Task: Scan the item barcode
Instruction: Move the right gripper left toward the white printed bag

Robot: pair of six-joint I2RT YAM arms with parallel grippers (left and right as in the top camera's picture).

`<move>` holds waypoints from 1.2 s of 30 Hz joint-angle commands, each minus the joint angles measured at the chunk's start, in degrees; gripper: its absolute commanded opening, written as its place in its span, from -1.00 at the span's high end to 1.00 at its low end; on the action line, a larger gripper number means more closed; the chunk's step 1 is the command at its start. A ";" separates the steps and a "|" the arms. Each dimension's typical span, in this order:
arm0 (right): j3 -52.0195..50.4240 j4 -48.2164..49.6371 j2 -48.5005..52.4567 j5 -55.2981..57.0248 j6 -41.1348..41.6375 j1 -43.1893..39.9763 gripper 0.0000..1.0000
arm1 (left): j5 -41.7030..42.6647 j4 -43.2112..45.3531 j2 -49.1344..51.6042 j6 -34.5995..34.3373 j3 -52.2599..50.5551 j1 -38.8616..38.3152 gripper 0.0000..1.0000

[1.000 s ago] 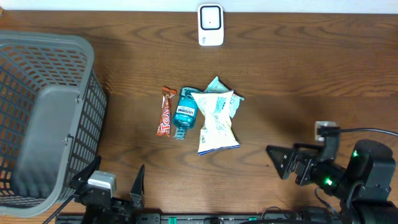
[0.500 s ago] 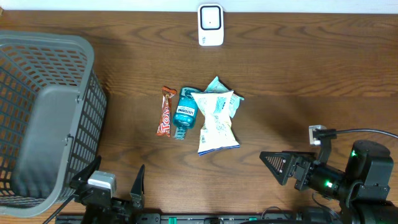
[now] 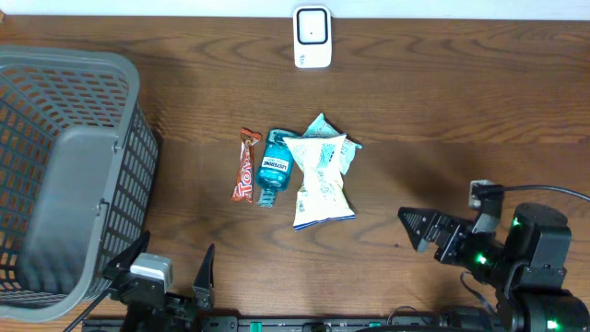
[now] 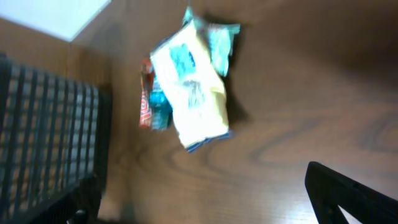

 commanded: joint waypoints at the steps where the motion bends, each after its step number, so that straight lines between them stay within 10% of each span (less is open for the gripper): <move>1: -2.29 3.82 0.07 3.28 5.20 0.09 -0.99 | 0.50 0.13 -0.09 -0.11 -0.09 0.24 -1.00; 15: -12.94 31.10 9.73 0.92 9.44 3.61 -0.98 | 0.50 0.13 -0.09 -0.11 -0.09 0.24 -1.00; 26: -13.18 54.82 38.53 -4.46 11.47 16.81 -0.99 | 0.50 0.13 -0.09 -0.11 -0.09 0.24 -1.00; 36: -12.72 76.26 45.59 -15.15 19.39 21.86 0.65 | 0.50 0.13 -0.09 -0.11 -0.09 0.24 -1.00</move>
